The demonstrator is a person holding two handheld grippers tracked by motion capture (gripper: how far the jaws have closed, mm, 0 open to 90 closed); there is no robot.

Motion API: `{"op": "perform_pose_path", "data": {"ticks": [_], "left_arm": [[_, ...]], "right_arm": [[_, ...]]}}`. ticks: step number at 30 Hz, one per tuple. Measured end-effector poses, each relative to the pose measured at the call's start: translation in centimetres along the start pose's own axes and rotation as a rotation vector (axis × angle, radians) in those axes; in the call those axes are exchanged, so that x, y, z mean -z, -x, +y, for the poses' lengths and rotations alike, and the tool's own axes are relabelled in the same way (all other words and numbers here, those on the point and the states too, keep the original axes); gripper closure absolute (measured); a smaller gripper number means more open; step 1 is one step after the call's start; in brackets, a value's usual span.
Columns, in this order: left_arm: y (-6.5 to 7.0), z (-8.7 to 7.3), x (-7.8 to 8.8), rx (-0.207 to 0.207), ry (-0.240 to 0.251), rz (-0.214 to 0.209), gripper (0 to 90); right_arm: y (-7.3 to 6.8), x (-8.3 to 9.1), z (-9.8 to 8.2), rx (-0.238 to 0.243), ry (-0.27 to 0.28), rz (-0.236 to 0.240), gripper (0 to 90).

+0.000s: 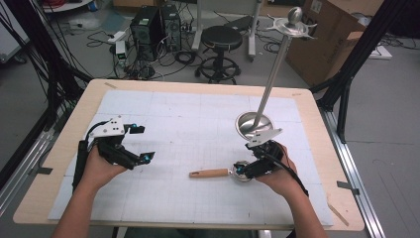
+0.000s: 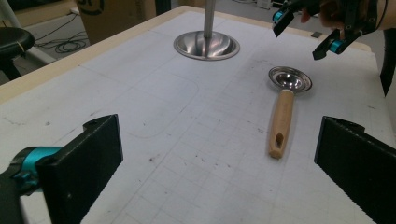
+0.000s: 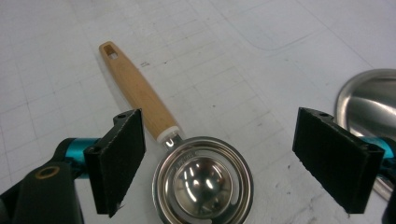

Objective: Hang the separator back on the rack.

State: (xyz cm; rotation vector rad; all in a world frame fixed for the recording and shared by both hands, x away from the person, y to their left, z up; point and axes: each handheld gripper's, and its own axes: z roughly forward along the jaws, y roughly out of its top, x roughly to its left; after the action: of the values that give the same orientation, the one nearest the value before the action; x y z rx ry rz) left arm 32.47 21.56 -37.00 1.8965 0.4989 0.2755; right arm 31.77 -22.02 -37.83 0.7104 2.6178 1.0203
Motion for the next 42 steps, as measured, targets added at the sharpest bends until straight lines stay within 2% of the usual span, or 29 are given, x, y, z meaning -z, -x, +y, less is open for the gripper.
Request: {"op": "perform_pose_path", "data": {"ticks": [3, 13, 15, 21, 28, 31, 34, 42], "left_arm": [[0.0, 0.0, 0.0, -0.004, 0.0, -0.002, 1.6], [-0.1, 0.0, 0.0, -0.003, 0.0, -0.003, 1.7], [-0.1, 0.0, 0.0, -0.003, -0.002, -0.002, 1.6], [-0.1, 0.0, 0.0, -0.002, -0.001, 0.0, 1.6], [-0.2, -0.1, 0.0, 0.001, -0.008, 0.002, 1.7], [-0.2, -0.2, -0.1, 0.004, -0.012, 0.002, 1.7], [-0.1, -0.2, -0.2, 0.002, -0.015, 0.002, 1.7], [-0.2, -0.2, -0.2, 0.004, -0.017, 0.002, 1.7]], "right_arm": [[-0.2, -0.6, 0.8, 0.041, -0.033, 0.013, 19.5], [-0.7, -2.5, 2.6, 0.12, -0.138, 0.061, 26.2], [-0.7, -2.8, 2.7, 0.119, -0.158, 0.084, 28.7], [-1.0, -3.7, 2.9, 0.154, -0.217, 0.094, 31.3], [-1.5, -5.1, 2.8, 0.181, -0.295, 0.13, 37.6], [-1.7, -5.4, 2.9, 0.197, -0.313, 0.172, 43.4], [-1.9, -5.7, 3.0, 0.226, -0.33, 0.182, 47.4], [-2.1, -6.3, 3.4, 0.248, -0.379, 0.182, 51.2]]}}
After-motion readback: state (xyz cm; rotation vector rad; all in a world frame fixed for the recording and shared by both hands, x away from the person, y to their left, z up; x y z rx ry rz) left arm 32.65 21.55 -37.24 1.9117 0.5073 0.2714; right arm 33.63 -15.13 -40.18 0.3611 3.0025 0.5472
